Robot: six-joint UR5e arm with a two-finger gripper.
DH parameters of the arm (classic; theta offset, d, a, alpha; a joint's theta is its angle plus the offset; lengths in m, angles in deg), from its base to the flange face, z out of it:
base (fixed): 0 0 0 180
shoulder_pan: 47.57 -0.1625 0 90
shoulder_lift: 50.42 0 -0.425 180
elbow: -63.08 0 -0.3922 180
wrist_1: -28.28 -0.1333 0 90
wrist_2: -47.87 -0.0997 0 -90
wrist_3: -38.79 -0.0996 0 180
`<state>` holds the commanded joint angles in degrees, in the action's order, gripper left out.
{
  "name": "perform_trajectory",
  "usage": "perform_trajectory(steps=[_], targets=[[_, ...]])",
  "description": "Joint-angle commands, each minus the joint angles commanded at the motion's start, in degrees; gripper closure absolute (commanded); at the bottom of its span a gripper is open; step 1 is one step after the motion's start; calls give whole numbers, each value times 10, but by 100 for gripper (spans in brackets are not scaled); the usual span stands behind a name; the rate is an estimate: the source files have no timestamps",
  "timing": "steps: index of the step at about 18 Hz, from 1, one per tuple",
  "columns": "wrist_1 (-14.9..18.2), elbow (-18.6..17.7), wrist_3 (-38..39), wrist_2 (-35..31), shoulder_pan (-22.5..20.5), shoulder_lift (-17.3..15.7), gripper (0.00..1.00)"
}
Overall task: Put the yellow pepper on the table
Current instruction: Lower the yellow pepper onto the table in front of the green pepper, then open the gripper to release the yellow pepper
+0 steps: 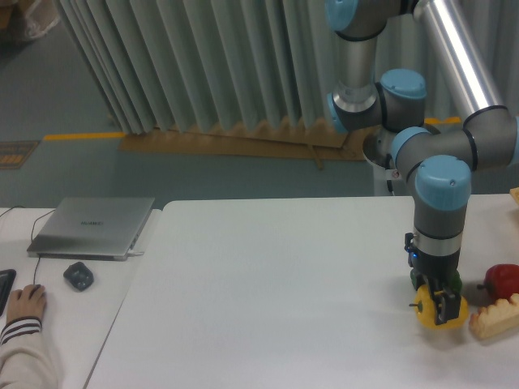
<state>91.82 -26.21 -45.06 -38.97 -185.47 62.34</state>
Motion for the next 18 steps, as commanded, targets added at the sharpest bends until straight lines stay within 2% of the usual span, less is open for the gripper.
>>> perform_trajectory(steps=[9, 12, 14, 16, 18], targets=[[-1, -4, -1, 0, 0, -2, 0], [4, -4, -7, -16, -6, -21, 0], [27, -4, -11, -53, -14, -44, 0], [60, 5, -24, -63, -17, -47, 0], [69, 5, -41, -62, -28, -61, 0]])
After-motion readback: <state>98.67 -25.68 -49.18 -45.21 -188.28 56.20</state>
